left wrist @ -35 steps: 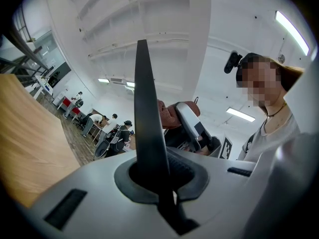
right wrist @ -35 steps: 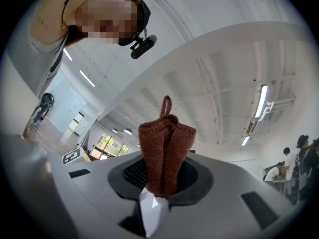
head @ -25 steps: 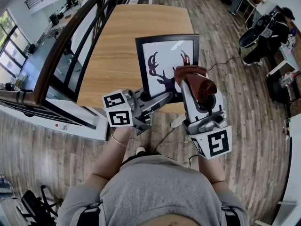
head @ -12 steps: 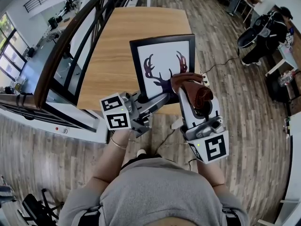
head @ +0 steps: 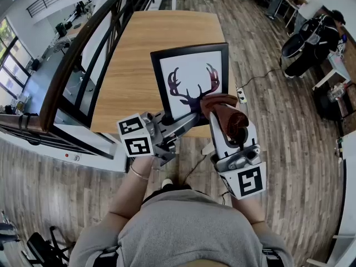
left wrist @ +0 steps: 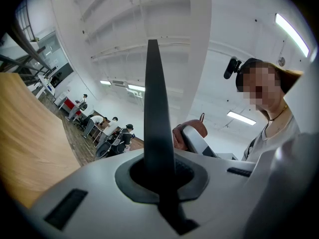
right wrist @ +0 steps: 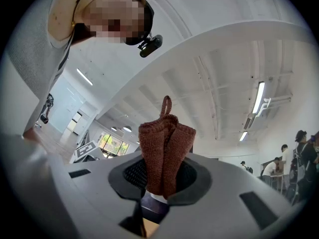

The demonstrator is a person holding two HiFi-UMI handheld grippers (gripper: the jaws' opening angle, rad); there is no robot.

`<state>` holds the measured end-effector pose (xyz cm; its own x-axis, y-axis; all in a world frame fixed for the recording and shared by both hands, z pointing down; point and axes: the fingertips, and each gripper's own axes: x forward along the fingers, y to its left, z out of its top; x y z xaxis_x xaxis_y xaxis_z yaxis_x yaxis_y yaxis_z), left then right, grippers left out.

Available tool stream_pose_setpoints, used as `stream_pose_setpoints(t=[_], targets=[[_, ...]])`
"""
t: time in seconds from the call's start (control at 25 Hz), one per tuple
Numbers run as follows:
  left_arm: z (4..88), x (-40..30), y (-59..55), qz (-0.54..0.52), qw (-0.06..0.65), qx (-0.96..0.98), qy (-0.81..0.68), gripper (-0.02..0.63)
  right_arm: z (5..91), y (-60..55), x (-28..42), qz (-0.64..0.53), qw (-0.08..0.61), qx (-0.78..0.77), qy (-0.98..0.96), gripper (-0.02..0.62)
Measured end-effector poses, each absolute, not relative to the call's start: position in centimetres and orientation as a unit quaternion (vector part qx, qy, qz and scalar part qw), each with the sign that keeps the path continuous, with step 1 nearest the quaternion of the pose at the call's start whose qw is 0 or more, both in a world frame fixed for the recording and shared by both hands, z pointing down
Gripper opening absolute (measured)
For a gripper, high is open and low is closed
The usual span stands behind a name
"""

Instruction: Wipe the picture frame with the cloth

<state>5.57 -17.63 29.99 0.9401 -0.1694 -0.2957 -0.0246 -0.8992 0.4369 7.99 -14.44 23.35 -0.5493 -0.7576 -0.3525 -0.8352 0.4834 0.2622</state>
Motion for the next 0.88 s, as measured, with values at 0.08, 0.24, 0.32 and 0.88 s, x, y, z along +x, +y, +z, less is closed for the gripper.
stream_pose_setpoints(t=[0.08, 0.24, 0.32, 0.88], targets=[[30.0, 5.5, -17.6, -0.167, 0.220, 0.960, -0.051, 0.021, 23.7, -14.2, 8.0, 0.202, 0.094, -0.465, 0.857, 0.095], [30.0, 5.5, -17.6, -0.165, 0.220, 0.960, -0.052, 0.020, 24.3, -14.1, 8.1, 0.195, 0.088, -0.465, 0.859, 0.095], [30.0, 5.5, -17.6, -0.164, 0.219, 0.960, -0.051, 0.020, 24.3, -13.9, 8.1, 0.193, 0.089, -0.464, 0.860, 0.095], [29.7, 5.5, -17.5, -0.156, 0.214, 0.962, -0.060, 0.020, 25.4, -13.3, 8.1, 0.175, 0.095, -0.458, 0.866, 0.095]])
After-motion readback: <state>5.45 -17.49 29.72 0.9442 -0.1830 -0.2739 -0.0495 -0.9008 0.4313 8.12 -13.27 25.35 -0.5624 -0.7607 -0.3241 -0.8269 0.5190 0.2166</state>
